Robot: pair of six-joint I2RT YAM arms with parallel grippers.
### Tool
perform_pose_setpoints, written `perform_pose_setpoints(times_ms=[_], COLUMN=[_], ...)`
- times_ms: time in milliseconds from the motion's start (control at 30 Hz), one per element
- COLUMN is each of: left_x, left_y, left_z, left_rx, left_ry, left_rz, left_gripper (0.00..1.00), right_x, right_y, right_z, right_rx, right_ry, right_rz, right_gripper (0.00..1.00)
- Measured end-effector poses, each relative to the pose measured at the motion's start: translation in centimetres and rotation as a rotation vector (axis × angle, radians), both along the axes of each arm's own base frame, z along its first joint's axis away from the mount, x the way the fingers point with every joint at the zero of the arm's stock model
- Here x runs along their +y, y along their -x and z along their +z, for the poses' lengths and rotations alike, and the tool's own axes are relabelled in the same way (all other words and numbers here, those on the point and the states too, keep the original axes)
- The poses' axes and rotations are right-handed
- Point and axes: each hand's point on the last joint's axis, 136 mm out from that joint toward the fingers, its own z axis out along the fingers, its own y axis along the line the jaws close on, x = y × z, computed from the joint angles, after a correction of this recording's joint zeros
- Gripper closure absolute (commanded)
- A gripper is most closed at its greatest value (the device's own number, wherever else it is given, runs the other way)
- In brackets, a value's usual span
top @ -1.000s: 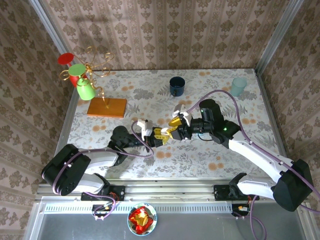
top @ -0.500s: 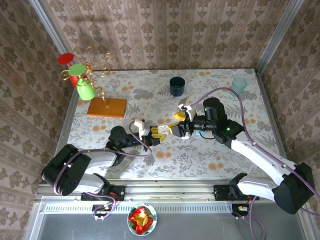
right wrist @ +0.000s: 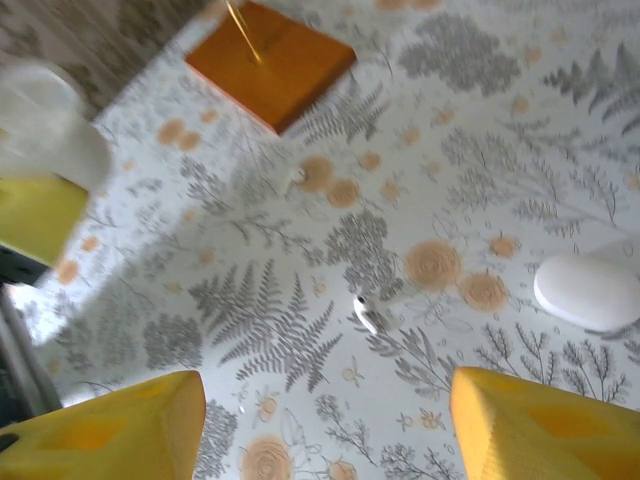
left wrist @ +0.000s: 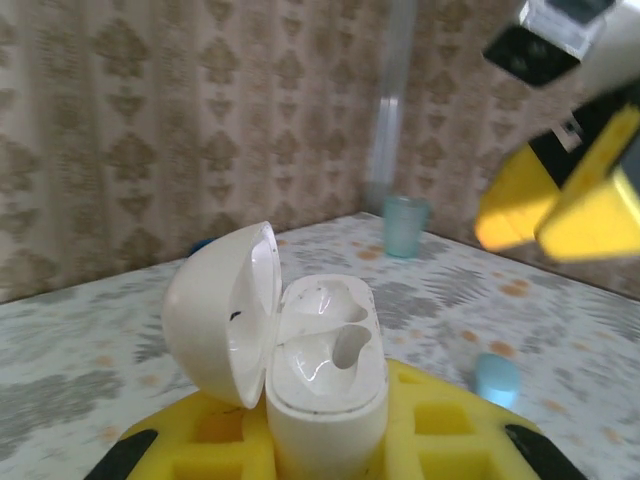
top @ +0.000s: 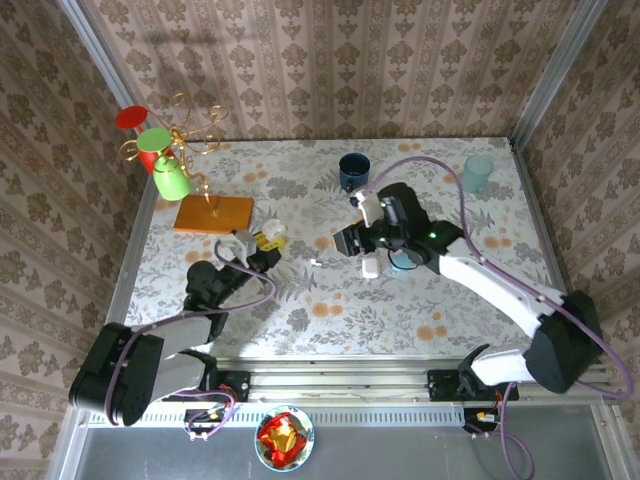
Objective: Insert the wireless bluetooth earbuds into the charging case
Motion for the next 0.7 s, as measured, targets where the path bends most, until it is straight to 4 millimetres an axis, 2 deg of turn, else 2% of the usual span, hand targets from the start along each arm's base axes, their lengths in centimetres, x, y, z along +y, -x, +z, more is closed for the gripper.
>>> perform_pose_setpoints(times_ms=[167, 333, 567, 700], left_x=[2.2, 3.3, 3.7, 4.4], left_y=[-1.3, -1.7, -1.4, -1.2], left_z=[-1.0, -1.4, -2.3, -3.2], left_rx=[0.033, 0.039, 0.054, 0.074], left_ry=[-0.040, -0.082, -0.107, -0.116], left_rz=[0.147, 0.224, 0.240, 0.275], left_gripper=[1.00, 1.00, 1.00, 1.00], right_x=[2.2, 4.5, 7.2, 7.8], right_y=[-1.9, -2.2, -2.6, -3.0], right_z=[-4.5, -8.8, -12.8, -14.2], right_rx=[0.123, 0.221, 0.303, 0.329], right_ry=[0.158, 0.310, 0.483, 0.560], right_rz=[-0.019, 0.035, 0.175, 0.210], right_gripper=[0.40, 0.41, 0.48, 0.56])
